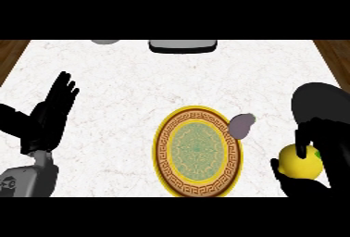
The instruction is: Pick the lemon from the plate and place it in the pan
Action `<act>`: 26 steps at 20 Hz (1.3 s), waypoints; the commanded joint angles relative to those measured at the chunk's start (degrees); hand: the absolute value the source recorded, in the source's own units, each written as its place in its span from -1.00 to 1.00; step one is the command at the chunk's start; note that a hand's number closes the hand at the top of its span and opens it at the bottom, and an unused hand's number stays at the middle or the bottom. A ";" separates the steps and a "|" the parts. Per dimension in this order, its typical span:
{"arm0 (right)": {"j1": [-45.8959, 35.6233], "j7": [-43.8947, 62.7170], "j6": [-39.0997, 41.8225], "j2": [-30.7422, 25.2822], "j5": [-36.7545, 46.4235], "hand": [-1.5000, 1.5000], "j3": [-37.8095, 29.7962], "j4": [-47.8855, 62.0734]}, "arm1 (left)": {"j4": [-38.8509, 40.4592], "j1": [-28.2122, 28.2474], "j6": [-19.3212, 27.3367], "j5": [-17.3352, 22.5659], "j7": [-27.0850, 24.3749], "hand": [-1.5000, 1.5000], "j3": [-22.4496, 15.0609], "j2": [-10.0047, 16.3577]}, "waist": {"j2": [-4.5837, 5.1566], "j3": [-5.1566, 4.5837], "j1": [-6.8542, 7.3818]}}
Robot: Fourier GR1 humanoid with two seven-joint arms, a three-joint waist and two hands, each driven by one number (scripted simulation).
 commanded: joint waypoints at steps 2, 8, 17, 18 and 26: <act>3.92 -5.28 -2.31 -1.76 -7.26 1.00 -14.80 0.80 | -0.40 1.72 0.68 -0.89 -1.11 0.00 -0.67 -1.67 | 0.14 0.06 0.27; 0.82 -15.21 -5.58 0.08 -11.53 1.00 -25.27 15.33 | -1.94 1.68 -0.87 -0.99 -0.24 0.00 -0.76 -0.81 | 0.26 0.05 0.97; -0.07 -41.26 -14.25 -1.53 -17.65 1.00 -38.05 44.11 | -1.44 -0.70 -0.47 -0.90 1.62 0.00 -0.29 -1.21 | 0.35 0.08 1.21; -1.45 -44.51 -13.57 -2.19 -19.87 1.00 -39.38 46.98 | -0.14 -1.85 -0.62 -0.98 1.63 0.00 -0.04 -0.99 | 0.37 0.08 1.15; -12.69 -65.74 -18.17 -1.28 -17.94 1.00 -38.02 77.69 | -2.53 1.39 -0.61 -2.43 0.22 0.00 -1.80 -2.46 | 0.57 0.14 2.39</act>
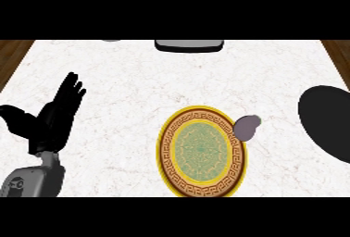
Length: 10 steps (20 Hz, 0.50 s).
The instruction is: Pick the lemon from the plate and place it in the pan
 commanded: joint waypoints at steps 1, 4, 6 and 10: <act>-4.40 -9.52 -5.31 4.24 2.25 1.00 1.90 13.77 | 0.90 -0.18 0.47 -0.61 -0.92 0.00 0.07 -0.64 | 0.12 0.02 0.33; -9.22 -17.11 -7.57 2.22 3.07 1.00 -0.08 25.96 | 2.11 -0.20 -2.05 0.84 -1.99 0.00 1.37 0.71 | 0.18 0.02 0.28; -11.67 -14.85 -9.78 2.71 6.65 1.00 1.36 30.92 | -0.75 -0.21 -1.21 0.76 0.70 0.00 1.57 1.05 | 0.10 0.01 0.35; -15.20 -6.42 -6.14 3.86 4.49 -1.00 -1.35 38.30 | 0.34 -0.55 -1.41 0.15 -0.26 0.00 0.32 0.18 | 0.36 0.05 0.94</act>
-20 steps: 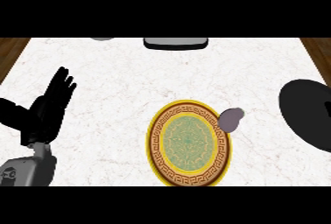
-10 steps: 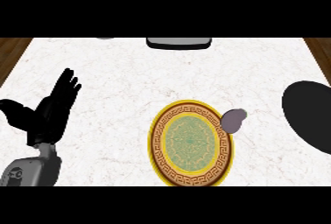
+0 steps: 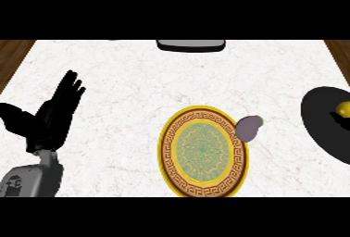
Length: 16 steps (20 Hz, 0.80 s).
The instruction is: Pick the lemon from the plate and place it in the pan
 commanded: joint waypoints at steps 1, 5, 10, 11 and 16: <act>-4.29 2.66 0.95 -0.15 0.41 -1.00 -1.47 10.90 | 1.06 -0.93 -1.35 0.13 -1.23 0.00 0.71 1.14 | 0.19 0.02 0.36; -5.92 -5.25 4.44 -1.78 -0.30 -1.00 -2.39 18.45 | -1.22 -1.19 0.22 0.22 2.03 0.00 -0.34 -0.49 | 0.28 0.12 0.57; -7.42 -13.17 8.13 -3.79 -6.93 -1.00 -8.58 18.99 | -0.33 -0.39 2.06 -2.24 0.12 0.00 -1.47 -2.09 | 0.13 0.13 -0.34; -5.79 -15.67 7.05 -2.44 -9.18 -1.00 -10.66 18.99 | 0.33 1.42 -0.09 -0.32 -1.54 0.00 0.44 -0.68 | 0.09 0.12 -0.42; -3.89 -19.87 18.72 -7.66 -17.51 -1.00 -18.31 21.58 | 2.21 -1.03 0.53 -0.58 -0.84 0.00 1.64 0.05 | 0.03 0.11 -1.75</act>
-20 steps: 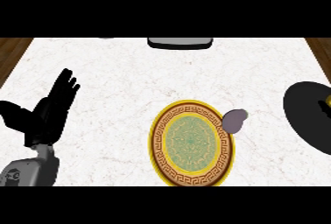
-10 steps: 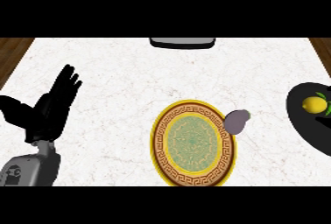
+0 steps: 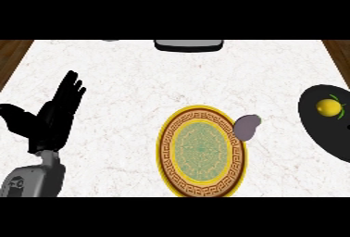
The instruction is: Pick the lemon from the plate and place it in the pan
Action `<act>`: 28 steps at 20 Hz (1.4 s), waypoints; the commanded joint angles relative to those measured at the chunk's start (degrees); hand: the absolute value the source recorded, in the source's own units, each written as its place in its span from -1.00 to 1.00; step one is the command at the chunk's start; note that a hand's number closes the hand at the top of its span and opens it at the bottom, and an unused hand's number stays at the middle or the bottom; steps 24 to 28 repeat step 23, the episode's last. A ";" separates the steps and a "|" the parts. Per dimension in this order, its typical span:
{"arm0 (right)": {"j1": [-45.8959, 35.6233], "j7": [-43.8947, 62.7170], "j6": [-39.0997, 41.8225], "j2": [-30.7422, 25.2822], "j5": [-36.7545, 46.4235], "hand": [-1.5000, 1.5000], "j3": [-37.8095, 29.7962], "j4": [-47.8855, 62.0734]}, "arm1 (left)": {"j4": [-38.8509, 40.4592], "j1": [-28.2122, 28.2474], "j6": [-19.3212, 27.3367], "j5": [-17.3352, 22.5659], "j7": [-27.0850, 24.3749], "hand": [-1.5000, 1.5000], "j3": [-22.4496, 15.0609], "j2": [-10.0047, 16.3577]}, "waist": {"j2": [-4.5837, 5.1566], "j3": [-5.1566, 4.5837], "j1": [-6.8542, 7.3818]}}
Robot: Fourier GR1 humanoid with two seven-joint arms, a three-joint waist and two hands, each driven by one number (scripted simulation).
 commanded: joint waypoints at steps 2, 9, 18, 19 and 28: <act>1.44 -3.01 13.07 -6.52 -8.00 -1.00 -7.41 3.46 | 0.75 0.90 -1.82 2.17 -1.17 0.00 2.44 1.40 | -0.08 -0.01 -0.30; 11.28 -11.18 31.65 -13.45 -13.87 -1.00 -12.67 6.93 | -1.62 1.37 -0.02 0.29 0.65 0.00 0.14 -0.25 | -0.22 0.14 -0.93; 20.45 -16.73 39.74 -14.90 -15.98 -1.00 -13.24 4.05 | -2.54 1.68 -0.27 0.57 1.79 0.00 1.18 0.89 | -0.44 0.18 -1.34; 20.41 -16.25 38.60 -14.17 -15.85 -1.00 -12.94 3.67 | -3.55 2.16 0.17 0.63 1.92 0.00 0.55 -0.12 | -0.42 0.19 -0.90; 23.55 -17.66 39.36 -14.42 -16.05 -1.00 -12.45 2.33 | -0.25 2.82 0.00 -0.36 -0.89 0.00 0.85 -0.20 | -0.31 0.24 -1.46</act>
